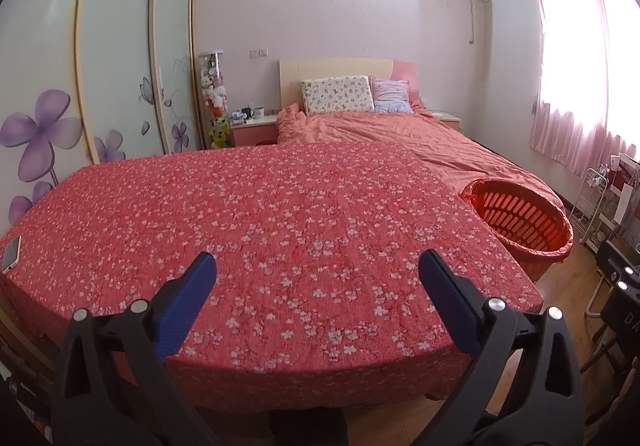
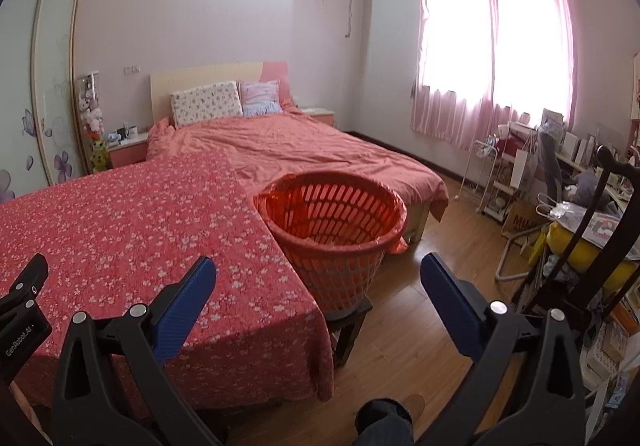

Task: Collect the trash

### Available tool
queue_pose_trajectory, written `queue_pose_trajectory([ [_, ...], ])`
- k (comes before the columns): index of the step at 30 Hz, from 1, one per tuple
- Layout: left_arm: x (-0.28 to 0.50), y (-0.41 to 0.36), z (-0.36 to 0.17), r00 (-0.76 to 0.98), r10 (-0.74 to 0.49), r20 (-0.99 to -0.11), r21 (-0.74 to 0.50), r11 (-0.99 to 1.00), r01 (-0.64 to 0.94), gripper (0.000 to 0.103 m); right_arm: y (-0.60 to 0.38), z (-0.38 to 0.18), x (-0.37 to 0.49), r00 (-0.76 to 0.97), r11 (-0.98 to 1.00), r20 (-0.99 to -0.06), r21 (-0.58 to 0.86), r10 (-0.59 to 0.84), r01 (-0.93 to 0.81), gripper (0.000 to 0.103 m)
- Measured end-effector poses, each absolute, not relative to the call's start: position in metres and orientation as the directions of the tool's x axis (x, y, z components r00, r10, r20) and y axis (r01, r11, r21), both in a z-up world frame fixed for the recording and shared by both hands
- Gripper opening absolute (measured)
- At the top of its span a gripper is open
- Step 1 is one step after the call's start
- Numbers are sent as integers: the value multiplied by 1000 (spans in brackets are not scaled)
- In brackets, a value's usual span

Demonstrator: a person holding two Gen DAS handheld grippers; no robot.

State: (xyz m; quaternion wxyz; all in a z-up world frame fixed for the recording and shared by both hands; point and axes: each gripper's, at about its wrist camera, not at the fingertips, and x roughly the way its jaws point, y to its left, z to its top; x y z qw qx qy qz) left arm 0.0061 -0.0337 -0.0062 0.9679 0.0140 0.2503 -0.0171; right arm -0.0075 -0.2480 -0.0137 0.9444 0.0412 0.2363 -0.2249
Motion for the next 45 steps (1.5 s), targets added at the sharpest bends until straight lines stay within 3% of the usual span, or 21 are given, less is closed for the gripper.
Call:
queue_pose_trajectory([
  [45, -1, -41, 17, 885, 20, -466, 33, 999, -6, 99, -246, -5, -13, 766, 884, -494, -10, -411, 468, 101],
])
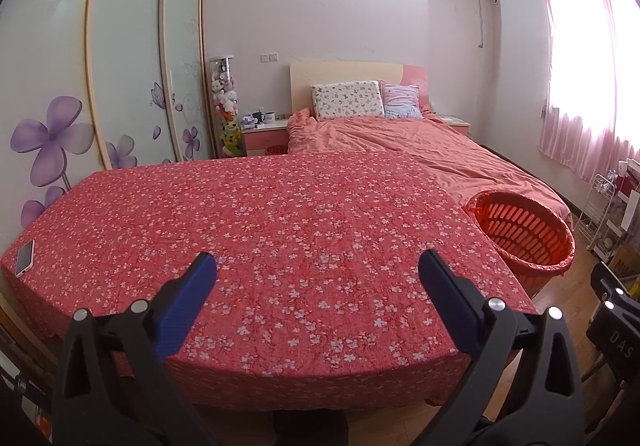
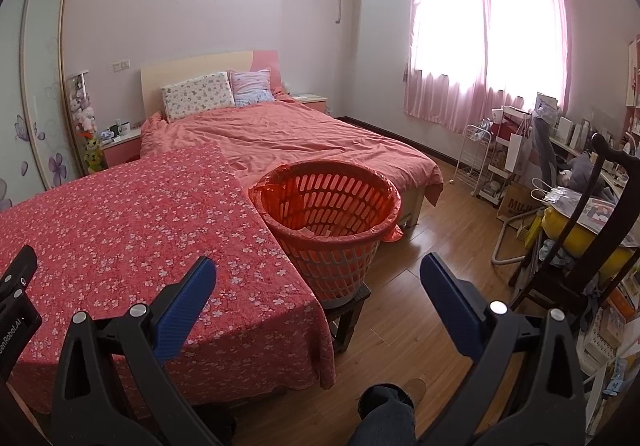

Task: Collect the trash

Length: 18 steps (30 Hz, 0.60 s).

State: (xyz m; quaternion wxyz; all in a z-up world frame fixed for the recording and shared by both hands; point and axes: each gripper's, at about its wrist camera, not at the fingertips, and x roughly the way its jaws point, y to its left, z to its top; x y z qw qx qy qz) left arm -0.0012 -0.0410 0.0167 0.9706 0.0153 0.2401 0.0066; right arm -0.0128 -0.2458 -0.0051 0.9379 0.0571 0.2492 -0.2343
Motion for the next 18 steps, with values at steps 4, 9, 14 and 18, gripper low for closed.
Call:
queue_pose_trajectory([
  [4, 0, -39, 17, 886, 25, -464, 31, 999, -12, 99, -246, -3, -12, 768, 885, -493, -8, -409, 466, 101],
  [9, 1, -39, 17, 885, 29, -465, 30, 999, -17, 99, -245, -4, -11, 766, 885, -497, -9, -407, 465, 101],
  [14, 1, -39, 17, 885, 29, -464, 31, 999, -16, 99, -246, -3, -10, 766, 884, -496, -9, -409, 467, 101],
  [18, 1, -39, 17, 885, 28, -465, 30, 999, -15, 99, -246, -3, -10, 766, 884, -495, -10, -409, 466, 101],
])
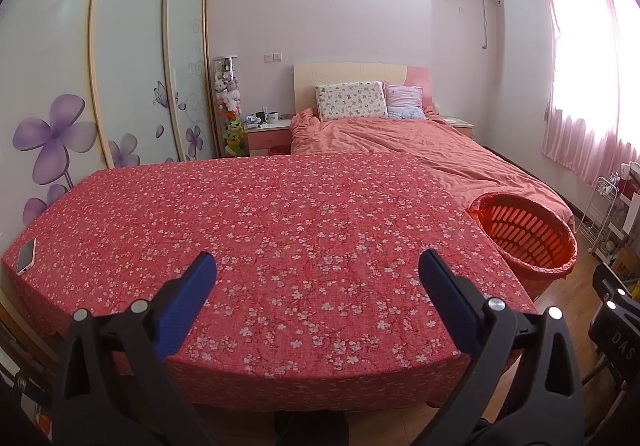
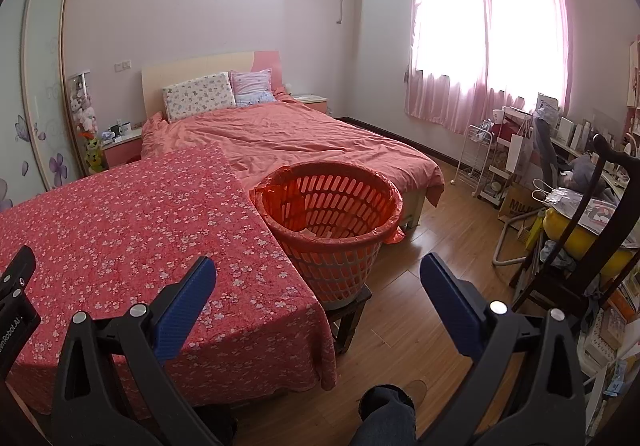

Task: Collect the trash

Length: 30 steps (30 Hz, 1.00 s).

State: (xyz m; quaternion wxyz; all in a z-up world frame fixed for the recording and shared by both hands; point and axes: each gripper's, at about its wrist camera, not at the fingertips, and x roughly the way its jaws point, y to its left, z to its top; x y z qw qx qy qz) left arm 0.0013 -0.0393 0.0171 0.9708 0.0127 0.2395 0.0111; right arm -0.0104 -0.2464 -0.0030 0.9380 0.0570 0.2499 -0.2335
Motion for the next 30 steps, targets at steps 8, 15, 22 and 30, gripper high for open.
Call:
queue_pose_trajectory([
  [8, 0, -40, 16, 885, 28, -465, 30, 999, -16, 99, -248, -2, -10, 765, 882, -494, -9, -413, 470, 101],
  [15, 1, -40, 17, 885, 28, -465, 30, 999, -16, 99, -248, -2, -10, 765, 882, -493, -9, -414, 471, 101],
  [22, 0, -40, 16, 885, 27, -465, 29, 999, -16, 99, -249, -2, -10, 765, 882, -493, -10, -413, 470, 101],
  [30, 0, -40, 16, 884, 27, -467, 29, 999, -15, 99, -249, -2, -10, 765, 883, -494, -10, -413, 470, 101],
])
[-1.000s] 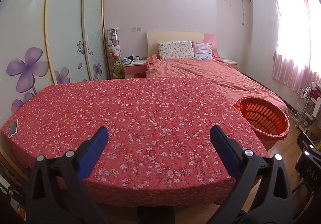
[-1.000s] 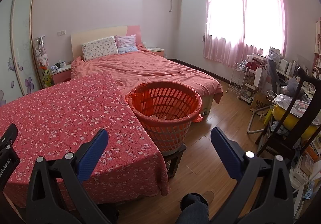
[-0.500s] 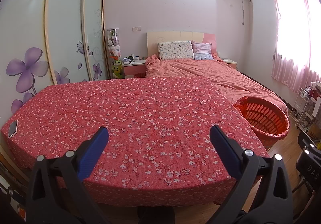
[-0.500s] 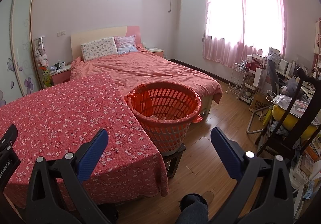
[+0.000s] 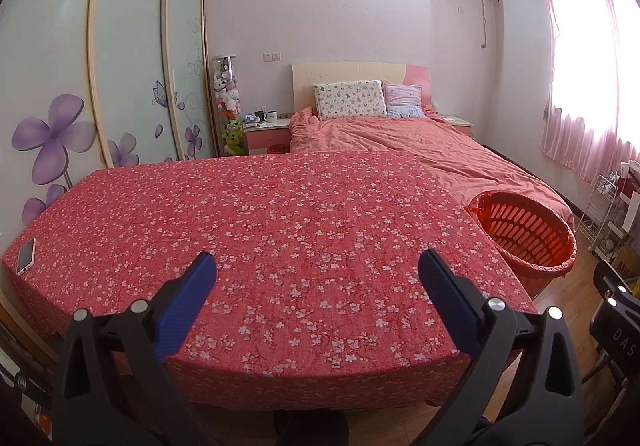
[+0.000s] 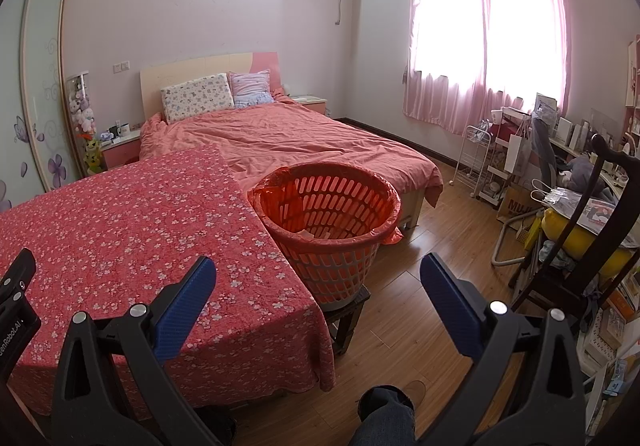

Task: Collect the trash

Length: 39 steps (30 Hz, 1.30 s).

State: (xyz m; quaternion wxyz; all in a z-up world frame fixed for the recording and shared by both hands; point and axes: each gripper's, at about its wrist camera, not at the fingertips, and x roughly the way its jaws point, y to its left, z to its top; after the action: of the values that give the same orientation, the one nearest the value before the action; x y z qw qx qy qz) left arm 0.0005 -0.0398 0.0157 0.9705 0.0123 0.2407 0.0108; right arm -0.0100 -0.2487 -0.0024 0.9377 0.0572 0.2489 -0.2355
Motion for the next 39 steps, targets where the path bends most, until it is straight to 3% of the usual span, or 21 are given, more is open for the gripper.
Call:
queue_pose_trajectory([
  [39, 1, -42, 10, 880, 26, -475, 30, 999, -13, 99, -249, -2, -9, 765, 883, -495, -9, -412, 470, 101],
])
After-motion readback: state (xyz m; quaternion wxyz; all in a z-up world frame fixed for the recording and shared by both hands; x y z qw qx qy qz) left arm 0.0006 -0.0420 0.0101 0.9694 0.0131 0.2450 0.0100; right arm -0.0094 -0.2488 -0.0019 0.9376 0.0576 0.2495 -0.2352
